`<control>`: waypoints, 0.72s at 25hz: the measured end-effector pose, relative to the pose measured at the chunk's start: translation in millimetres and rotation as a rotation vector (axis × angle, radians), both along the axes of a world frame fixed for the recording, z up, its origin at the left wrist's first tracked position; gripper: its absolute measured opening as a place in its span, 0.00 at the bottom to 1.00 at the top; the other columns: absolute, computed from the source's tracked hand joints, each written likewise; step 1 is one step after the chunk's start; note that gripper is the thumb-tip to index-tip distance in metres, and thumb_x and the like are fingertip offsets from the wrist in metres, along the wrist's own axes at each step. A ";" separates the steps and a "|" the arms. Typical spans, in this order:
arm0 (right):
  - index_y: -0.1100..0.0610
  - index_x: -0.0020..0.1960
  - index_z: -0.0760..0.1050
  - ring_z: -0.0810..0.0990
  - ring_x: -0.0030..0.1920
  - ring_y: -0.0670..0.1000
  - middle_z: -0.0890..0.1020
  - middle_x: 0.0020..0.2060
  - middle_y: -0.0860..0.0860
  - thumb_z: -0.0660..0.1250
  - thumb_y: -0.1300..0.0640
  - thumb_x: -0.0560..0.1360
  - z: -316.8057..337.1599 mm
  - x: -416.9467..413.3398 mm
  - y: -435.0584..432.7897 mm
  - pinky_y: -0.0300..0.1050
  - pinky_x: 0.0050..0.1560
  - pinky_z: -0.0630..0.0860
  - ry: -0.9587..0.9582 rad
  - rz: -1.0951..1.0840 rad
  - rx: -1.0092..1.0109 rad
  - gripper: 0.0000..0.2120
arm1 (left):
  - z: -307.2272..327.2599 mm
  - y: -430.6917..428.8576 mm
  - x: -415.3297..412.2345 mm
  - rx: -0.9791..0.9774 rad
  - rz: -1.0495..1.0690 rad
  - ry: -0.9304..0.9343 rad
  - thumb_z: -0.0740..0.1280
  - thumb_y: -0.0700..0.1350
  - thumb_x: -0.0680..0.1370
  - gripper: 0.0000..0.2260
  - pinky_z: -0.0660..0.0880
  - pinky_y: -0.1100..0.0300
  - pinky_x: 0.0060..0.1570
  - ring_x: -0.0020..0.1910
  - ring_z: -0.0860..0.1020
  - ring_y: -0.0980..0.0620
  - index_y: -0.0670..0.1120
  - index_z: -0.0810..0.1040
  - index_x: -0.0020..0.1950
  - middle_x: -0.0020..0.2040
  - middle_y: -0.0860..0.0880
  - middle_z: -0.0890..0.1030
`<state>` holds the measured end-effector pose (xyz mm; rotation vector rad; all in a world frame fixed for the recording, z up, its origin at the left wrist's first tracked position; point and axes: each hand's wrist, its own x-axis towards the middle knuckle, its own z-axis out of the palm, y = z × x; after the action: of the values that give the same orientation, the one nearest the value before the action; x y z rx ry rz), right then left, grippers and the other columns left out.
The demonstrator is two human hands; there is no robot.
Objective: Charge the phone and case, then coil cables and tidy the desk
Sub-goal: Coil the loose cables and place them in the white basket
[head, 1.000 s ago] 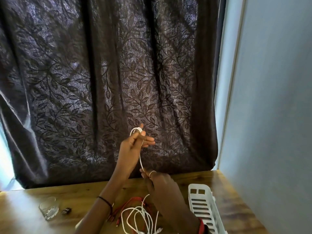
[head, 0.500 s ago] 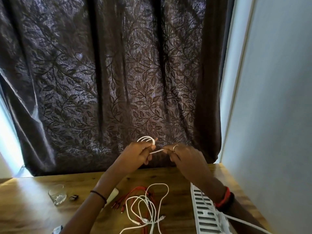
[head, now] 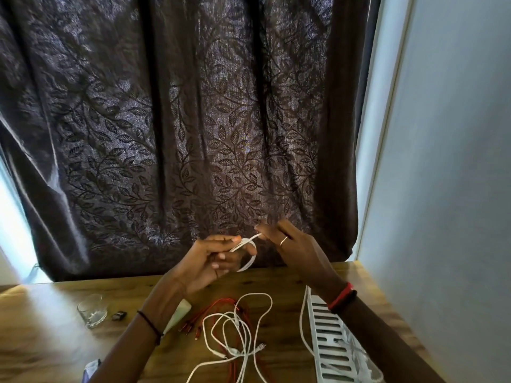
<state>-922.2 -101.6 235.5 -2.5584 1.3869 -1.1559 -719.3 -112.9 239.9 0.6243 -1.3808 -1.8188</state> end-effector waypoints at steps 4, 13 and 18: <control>0.51 0.62 0.69 0.81 0.39 0.49 0.78 0.47 0.52 0.55 0.56 0.75 -24.3 9.0 -6.5 0.42 0.34 0.80 0.007 -0.032 -0.190 0.16 | -10.0 6.6 -3.6 0.097 -0.048 0.232 0.75 0.47 0.67 0.12 0.65 0.68 0.24 0.19 0.56 0.60 0.39 0.81 0.42 0.23 0.56 0.64; 0.62 0.65 0.72 0.79 0.56 0.52 0.78 0.57 0.57 0.59 0.66 0.77 -74.8 40.8 -18.0 0.34 0.56 0.71 -0.250 0.016 0.091 0.17 | -26.0 -4.0 -19.4 0.251 0.120 0.746 0.77 0.35 0.62 0.29 0.73 0.67 0.30 0.25 0.70 0.59 0.34 0.75 0.62 0.31 0.54 0.72; 0.60 0.58 0.76 0.77 0.45 0.45 0.80 0.47 0.53 0.58 0.61 0.79 -91.3 65.6 -17.4 0.34 0.48 0.73 -0.253 0.016 0.218 0.11 | -38.6 -14.9 -25.3 0.143 0.429 0.517 0.57 0.39 0.79 0.16 0.76 0.68 0.32 0.29 0.74 0.60 0.38 0.71 0.66 0.33 0.53 0.75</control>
<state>-856.6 -119.0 144.2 -2.1864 1.3478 -1.2021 -744.6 -127.8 201.3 0.4357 -0.7156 -1.5837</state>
